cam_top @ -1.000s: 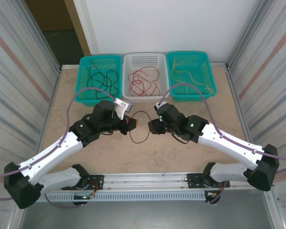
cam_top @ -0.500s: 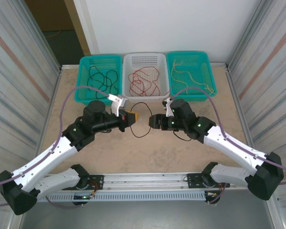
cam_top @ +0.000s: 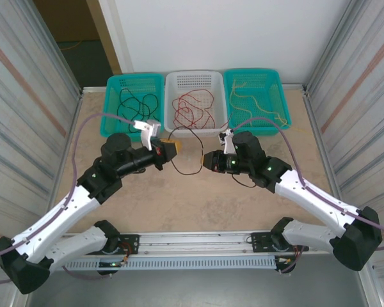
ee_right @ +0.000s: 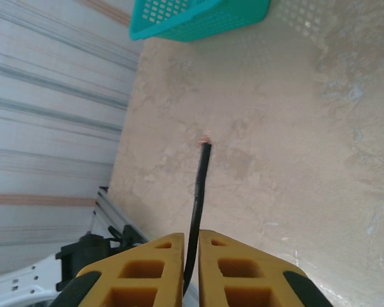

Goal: Untangle the cables

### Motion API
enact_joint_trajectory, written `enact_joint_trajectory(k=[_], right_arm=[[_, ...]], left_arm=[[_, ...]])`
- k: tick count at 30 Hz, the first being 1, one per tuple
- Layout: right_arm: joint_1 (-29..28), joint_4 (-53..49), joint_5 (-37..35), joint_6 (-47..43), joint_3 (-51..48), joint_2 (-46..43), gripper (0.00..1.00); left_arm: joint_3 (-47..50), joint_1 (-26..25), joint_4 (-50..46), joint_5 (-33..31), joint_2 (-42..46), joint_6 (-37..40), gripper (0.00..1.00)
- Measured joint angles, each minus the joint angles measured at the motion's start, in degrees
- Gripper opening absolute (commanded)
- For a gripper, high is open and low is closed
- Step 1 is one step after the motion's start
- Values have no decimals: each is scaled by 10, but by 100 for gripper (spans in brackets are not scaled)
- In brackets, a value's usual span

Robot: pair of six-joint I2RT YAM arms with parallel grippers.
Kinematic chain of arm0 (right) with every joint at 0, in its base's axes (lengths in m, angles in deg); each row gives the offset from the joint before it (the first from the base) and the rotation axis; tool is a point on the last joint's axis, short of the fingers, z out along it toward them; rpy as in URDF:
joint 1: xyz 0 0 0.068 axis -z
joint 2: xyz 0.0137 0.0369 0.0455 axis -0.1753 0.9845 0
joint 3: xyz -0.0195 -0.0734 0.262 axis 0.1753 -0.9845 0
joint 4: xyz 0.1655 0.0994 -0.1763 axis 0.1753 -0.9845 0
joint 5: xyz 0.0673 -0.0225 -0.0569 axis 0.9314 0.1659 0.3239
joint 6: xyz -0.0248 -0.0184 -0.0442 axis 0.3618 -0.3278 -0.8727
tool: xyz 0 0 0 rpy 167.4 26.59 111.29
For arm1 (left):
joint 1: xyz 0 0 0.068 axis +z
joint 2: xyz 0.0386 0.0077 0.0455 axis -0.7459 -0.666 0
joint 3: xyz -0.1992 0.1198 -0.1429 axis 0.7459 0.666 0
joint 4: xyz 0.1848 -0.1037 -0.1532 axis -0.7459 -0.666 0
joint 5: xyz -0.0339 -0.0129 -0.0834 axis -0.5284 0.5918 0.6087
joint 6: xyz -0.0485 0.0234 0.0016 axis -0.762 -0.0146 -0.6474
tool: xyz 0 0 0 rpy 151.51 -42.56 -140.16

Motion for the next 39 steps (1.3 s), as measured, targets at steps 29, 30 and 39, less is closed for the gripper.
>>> enact_joint_trajectory(k=[29,30,39], right_arm=[[-80,-60,-122,-24,30,30,49],[-80,-64,-129,-28,30,30,49],[-73,-101,-155,-48,31,30,49]], left_arm=[[-127,197,58,-205,-118,-53,0],[-147,220,53,-197,-135,-57,0],[-267,321,8,-139,-329,-77,5]])
